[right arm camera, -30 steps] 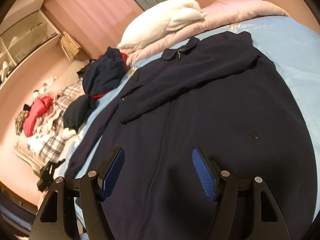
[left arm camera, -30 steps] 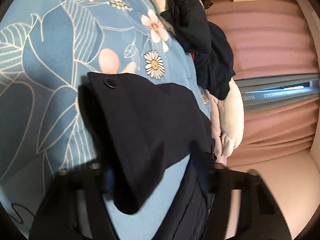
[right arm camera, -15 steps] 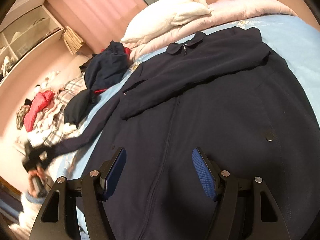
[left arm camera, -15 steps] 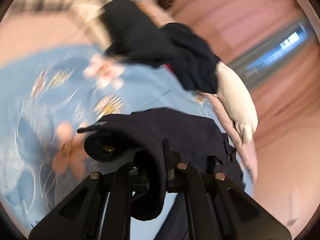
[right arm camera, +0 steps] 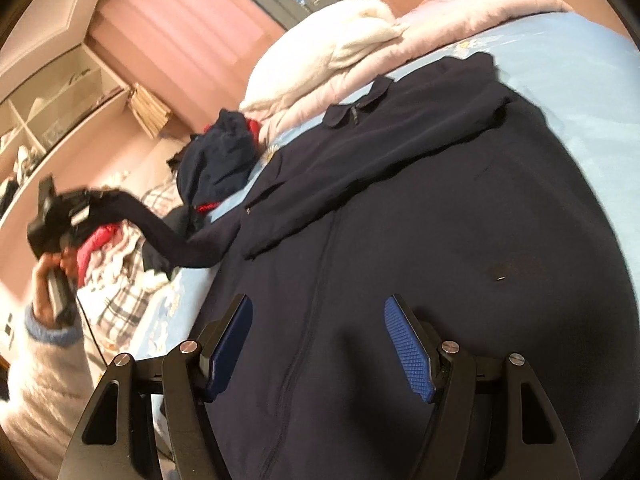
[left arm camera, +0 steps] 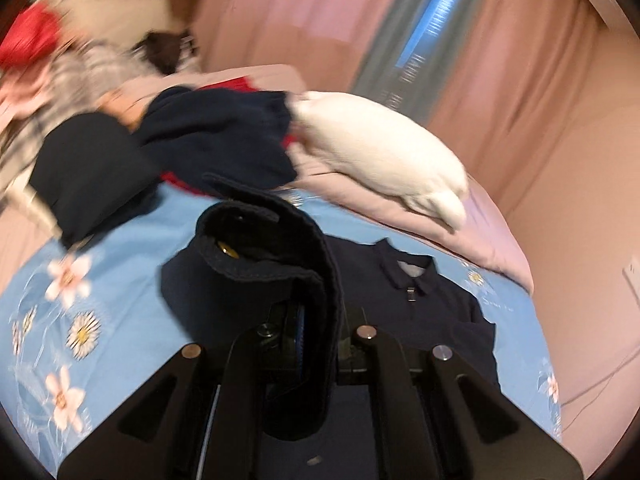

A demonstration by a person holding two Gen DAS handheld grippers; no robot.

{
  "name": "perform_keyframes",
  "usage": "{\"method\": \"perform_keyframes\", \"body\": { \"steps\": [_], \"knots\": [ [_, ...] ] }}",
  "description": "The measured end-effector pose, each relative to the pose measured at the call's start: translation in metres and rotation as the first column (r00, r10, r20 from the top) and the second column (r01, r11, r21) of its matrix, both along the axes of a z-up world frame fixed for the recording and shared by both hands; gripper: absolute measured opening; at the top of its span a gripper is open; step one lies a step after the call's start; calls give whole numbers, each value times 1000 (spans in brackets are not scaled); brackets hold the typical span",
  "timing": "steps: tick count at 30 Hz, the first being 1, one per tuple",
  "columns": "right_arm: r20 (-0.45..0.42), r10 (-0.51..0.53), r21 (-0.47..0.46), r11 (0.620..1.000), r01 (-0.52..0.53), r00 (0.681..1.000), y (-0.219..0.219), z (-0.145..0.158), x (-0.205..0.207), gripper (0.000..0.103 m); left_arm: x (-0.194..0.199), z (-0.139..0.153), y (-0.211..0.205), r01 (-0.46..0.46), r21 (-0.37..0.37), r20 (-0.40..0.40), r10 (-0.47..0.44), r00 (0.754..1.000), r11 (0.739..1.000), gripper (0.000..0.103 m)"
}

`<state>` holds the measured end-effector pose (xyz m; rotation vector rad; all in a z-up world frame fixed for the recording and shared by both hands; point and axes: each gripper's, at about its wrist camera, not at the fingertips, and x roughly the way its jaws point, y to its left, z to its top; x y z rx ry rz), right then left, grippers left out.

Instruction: Fold large clothes

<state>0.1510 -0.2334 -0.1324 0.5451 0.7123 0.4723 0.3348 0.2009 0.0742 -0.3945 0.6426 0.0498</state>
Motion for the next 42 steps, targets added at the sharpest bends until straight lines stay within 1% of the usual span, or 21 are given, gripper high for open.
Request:
{"method": "perform_keyframes", "body": {
  "steps": [4,8,9,12,16,18,19,20,21,24,26,28,30,31,33,34,35,37,38,40,42],
  "knots": [
    [12,-22,28,999,22,1000,-15,-3,-2,70,37,13,-72,126,52,8,-127,992,991,8],
    [12,-44,39,998,43,999,-28,-8,-2,70,68,5,-148,264,87,-26,-262,965,961,8],
    [9,-50,46,998,50,999,-32,-9,-1,70,77,-2,-170,301,94,-46,-297,954,949,8],
    [-4,-66,71,995,66,998,-44,-13,-1,70,98,-26,-215,367,90,-107,-357,928,926,10],
    [-24,-88,98,991,90,996,-58,-18,-2,70,126,-85,-262,418,56,-238,-394,888,907,16],
    [-31,-93,112,989,96,995,-62,-19,-2,70,136,-112,-276,422,22,-298,-397,868,906,48],
    [-37,-93,115,989,97,995,-63,-19,-2,70,140,-124,-283,420,7,-320,-396,861,908,57],
    [-41,-93,116,989,97,995,-64,-19,-2,70,144,-132,-291,423,1,-342,-397,851,906,74],
    [-42,-93,116,988,97,995,-64,-19,-2,70,145,-138,-296,424,-1,-358,-396,846,906,79],
    [-41,-95,108,989,99,995,-65,-17,-3,70,142,-139,-300,470,-52,-359,-455,815,881,79],
    [-44,-102,111,988,106,994,-68,-15,-3,70,130,-127,-281,493,-89,-317,-494,810,865,79],
    [-47,-110,114,987,114,993,-72,-13,-2,71,119,-111,-255,503,-120,-252,-516,819,856,81],
    [-42,-121,102,987,125,992,-76,-7,-3,70,109,-97,-218,473,-138,-198,-493,847,870,86],
    [-39,-124,92,988,128,991,-75,-5,-3,70,105,-93,-190,439,-153,-179,-462,868,885,86],
    [-30,-122,71,990,124,992,-76,6,-2,70,99,-92,-142,378,-180,-162,-406,899,908,86],
    [-28,-115,62,991,117,993,-76,11,1,70,95,-95,-112,330,-196,-166,-363,917,923,86],
    [-28,-107,53,993,108,994,-75,15,4,70,93,-99,-90,300,-182,-119,-323,939,937,86],
    [-56,-87,19,996,89,995,-72,24,19,70,86,-115,-42,216,-226,-152,-253,955,950,86],
    [-73,-84,5,996,85,994,-70,28,29,70,83,-125,-21,176,-259,-170,-224,960,950,86],
    [-81,-65,-12,998,64,995,-65,33,46,70,79,-147,15,116,-347,-213,-198,957,931,86],
    [-96,-69,-46,997,65,993,-58,37,66,70,76,-166,38,69,-417,-233,-180,956,906,86]
  ]
}}
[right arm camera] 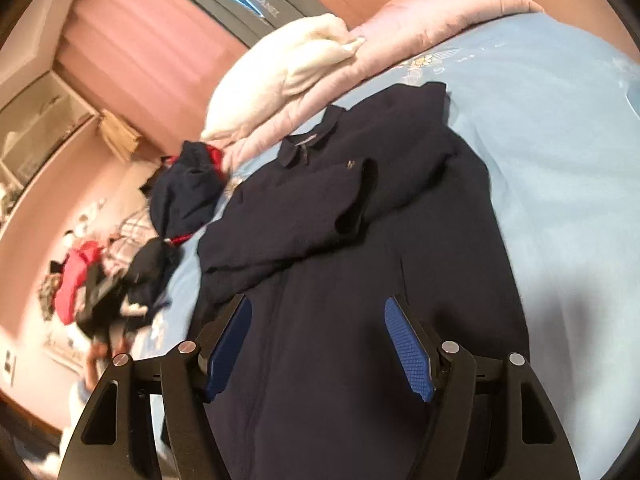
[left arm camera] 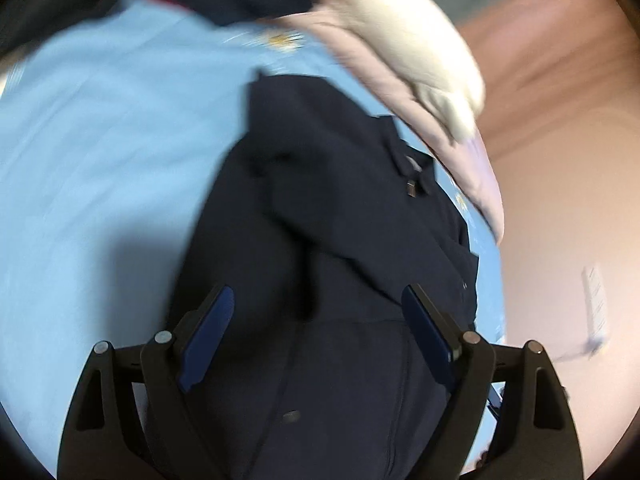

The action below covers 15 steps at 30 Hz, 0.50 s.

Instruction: Fold large clothes

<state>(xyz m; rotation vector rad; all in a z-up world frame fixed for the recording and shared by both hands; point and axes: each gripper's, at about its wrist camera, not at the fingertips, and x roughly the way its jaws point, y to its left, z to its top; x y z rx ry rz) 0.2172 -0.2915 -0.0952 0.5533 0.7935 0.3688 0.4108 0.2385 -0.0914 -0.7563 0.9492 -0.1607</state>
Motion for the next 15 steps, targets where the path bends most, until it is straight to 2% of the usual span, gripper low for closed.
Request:
{"method": "perform_keyframes", "body": {
  "steps": [3,6,10,14,15],
  "knots": [
    [-8,15,-2,1000,-15,1000,9,1,31,70,5,-10,10,-13,-79,9,14,1000,997,86],
    [-45,-4,-31,1000,2,999,19,-7,66,70,16,-11,2,36,-166,42,-29,999,986,86],
    [-100,-23,-31,999,21,995,25,-23,92,70,47,-20,-20,86,-214,64,-74,995,973,86],
    [-132,-21,-1,1000,21,991,29,-34,107,70,80,-38,-25,31,-255,73,-13,997,966,86],
    [-135,-32,-29,999,28,990,31,-35,110,65,88,-42,-26,11,-265,77,10,997,964,84]
  ]
}}
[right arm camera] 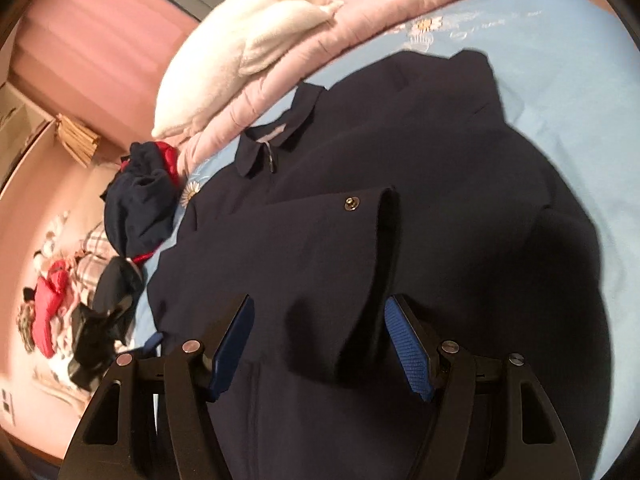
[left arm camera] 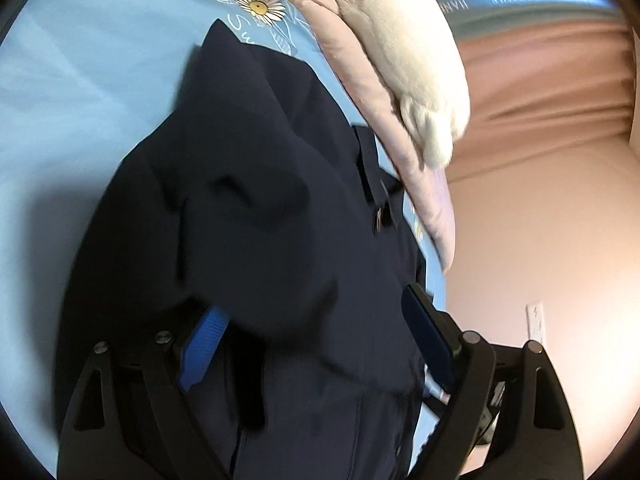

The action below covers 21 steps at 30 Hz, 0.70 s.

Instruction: Fold large clothes

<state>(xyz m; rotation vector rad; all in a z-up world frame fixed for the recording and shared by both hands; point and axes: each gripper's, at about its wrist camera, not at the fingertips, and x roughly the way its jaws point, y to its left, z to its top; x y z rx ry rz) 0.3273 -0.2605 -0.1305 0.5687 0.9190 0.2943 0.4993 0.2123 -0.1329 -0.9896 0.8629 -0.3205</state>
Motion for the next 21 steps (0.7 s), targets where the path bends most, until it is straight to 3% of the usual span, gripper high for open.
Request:
{"method": "perform_keyframes", "body": {
  "steps": [1,2,3,5,8,11,12,17,20,21],
  "knots": [
    [5,4,-25,1000,-4,1000,2,2,2,46,4,-1,1,-16,-3,6,16,1000,1000,84],
    [11,15,-58,998,-14,1000,4,4,5,15,8,-1,3,-45,6,12,45,999,999,79],
    [11,23,-91,996,-22,1000,6,6,9,5,12,-1,6,-88,26,24,87,996,996,60],
    [39,29,-120,992,-24,999,8,16,16,5,15,1,14,-139,50,38,137,990,989,23],
    [144,33,-157,988,-10,989,8,40,20,4,17,2,19,-174,67,66,170,983,982,23],
    [163,12,-200,979,22,986,8,47,25,4,16,-3,14,-158,118,50,153,987,980,24],
    [153,2,-220,975,32,988,8,43,27,4,16,-6,12,-149,121,37,146,989,981,29],
    [-25,35,-286,958,-41,999,20,-4,27,4,12,-18,11,-94,172,-33,101,994,981,31],
    [-34,31,-350,936,-41,999,20,-1,13,5,6,-9,18,-63,220,-55,76,996,974,41],
    [-19,32,-372,927,-36,999,19,5,10,7,4,-3,18,-47,259,-65,66,996,965,51]
  ]
}}
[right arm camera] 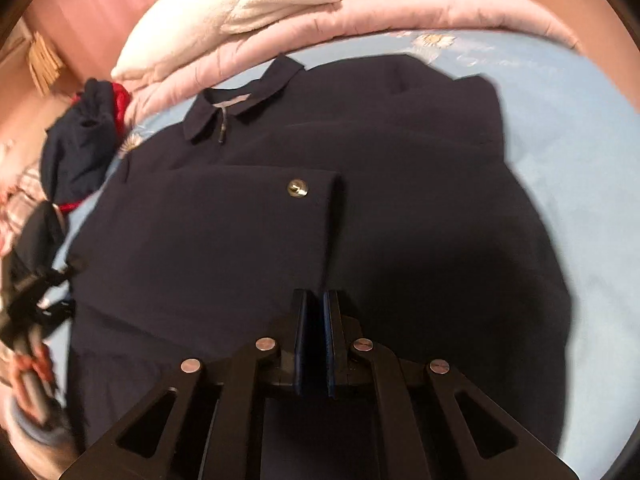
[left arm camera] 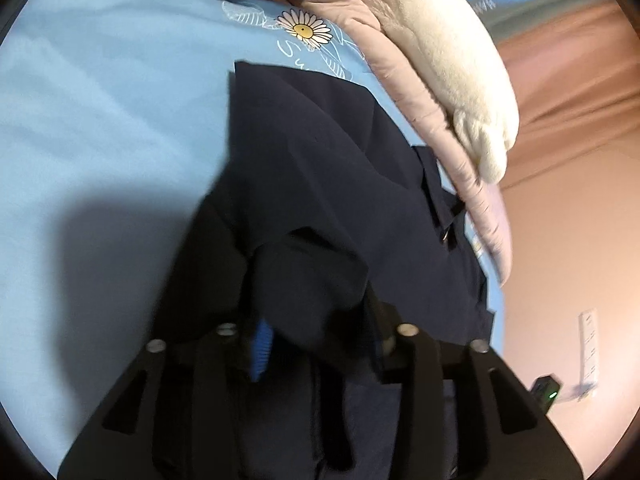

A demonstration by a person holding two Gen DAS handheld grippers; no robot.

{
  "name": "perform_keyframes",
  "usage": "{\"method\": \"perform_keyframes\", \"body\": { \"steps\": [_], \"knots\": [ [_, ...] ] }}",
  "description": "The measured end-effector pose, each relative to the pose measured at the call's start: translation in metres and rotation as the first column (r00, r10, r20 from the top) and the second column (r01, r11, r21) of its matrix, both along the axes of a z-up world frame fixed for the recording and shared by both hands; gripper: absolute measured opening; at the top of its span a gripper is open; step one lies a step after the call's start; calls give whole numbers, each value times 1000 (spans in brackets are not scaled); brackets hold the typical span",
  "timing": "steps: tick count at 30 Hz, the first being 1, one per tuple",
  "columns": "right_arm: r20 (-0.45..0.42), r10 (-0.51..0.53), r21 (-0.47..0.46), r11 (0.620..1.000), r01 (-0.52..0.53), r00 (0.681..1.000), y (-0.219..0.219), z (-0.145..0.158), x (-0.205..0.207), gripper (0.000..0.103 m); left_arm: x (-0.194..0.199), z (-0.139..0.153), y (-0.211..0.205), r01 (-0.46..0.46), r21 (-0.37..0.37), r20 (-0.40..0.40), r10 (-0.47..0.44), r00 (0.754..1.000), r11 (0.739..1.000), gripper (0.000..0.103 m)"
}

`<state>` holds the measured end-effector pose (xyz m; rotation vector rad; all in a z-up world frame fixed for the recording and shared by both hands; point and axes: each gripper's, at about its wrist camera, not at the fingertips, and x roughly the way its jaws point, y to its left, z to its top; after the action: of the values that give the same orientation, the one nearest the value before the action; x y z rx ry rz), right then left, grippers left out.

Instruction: Fold large clothes

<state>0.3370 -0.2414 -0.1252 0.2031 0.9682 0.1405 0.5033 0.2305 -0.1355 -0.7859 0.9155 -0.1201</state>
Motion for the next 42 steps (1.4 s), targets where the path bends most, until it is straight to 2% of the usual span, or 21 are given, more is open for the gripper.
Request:
{"method": "perform_keyframes", "body": {
  "steps": [2,4,6,9,11,13,15,17,20,22,24,25,26,30,32,36,39,42],
  "knots": [
    [59,-10,-52,999,13,998,0,16,-6,9,-9,13,-2,-4,113,-10,5,1000,994,66],
    [125,17,-51,999,-10,992,2,30,-10,9,-16,28,-5,13,177,30,-18,999,984,66],
    [177,71,-13,997,-70,982,11,38,-11,10,-20,40,-12,28,209,76,-44,996,978,66],
    [153,143,2,989,-145,978,30,24,1,10,-11,49,-37,94,283,115,-131,985,954,65],
    [102,157,-19,988,-156,982,42,8,6,10,2,43,-60,155,338,92,-196,976,928,62],
    [53,168,-31,986,-166,984,46,-12,6,10,8,33,-72,187,377,52,-222,974,907,58],
    [71,186,-64,981,-181,980,51,-19,2,10,10,21,-75,198,407,22,-226,974,892,58],
    [95,204,-103,975,-195,974,54,-22,-3,10,18,1,-75,253,399,-59,-251,966,881,59],
    [89,221,-147,967,-206,971,61,-18,-2,11,14,1,-68,256,379,-38,-261,965,889,60],
    [68,208,-96,975,-202,976,57,-8,-1,19,8,8,-60,229,322,-37,-229,973,919,60],
    [69,191,-4,982,-191,979,51,1,-13,33,-5,17,-51,207,280,-13,-212,977,937,65],
    [82,180,35,982,-183,980,44,8,-26,44,-18,23,-45,196,280,2,-204,979,940,67],
    [92,172,48,983,-177,981,40,12,-37,49,-29,27,-42,190,281,11,-201,980,941,72],
    [122,145,93,983,-156,982,12,21,-90,53,-86,35,-21,196,237,38,-211,977,951,83],
    [120,108,125,984,-123,987,-8,21,-113,59,-122,32,-9,181,215,39,-194,980,960,88],
    [107,0,201,979,-22,994,-55,13,-159,59,-189,12,13,175,127,14,-178,984,976,90],
    [74,-87,233,970,68,993,-89,4,-184,60,-234,-3,20,164,97,-14,-163,987,982,90],
    [44,-133,278,954,115,990,-114,-4,-208,60,-267,-13,22,161,37,-18,-161,987,986,90]
  ]
}}
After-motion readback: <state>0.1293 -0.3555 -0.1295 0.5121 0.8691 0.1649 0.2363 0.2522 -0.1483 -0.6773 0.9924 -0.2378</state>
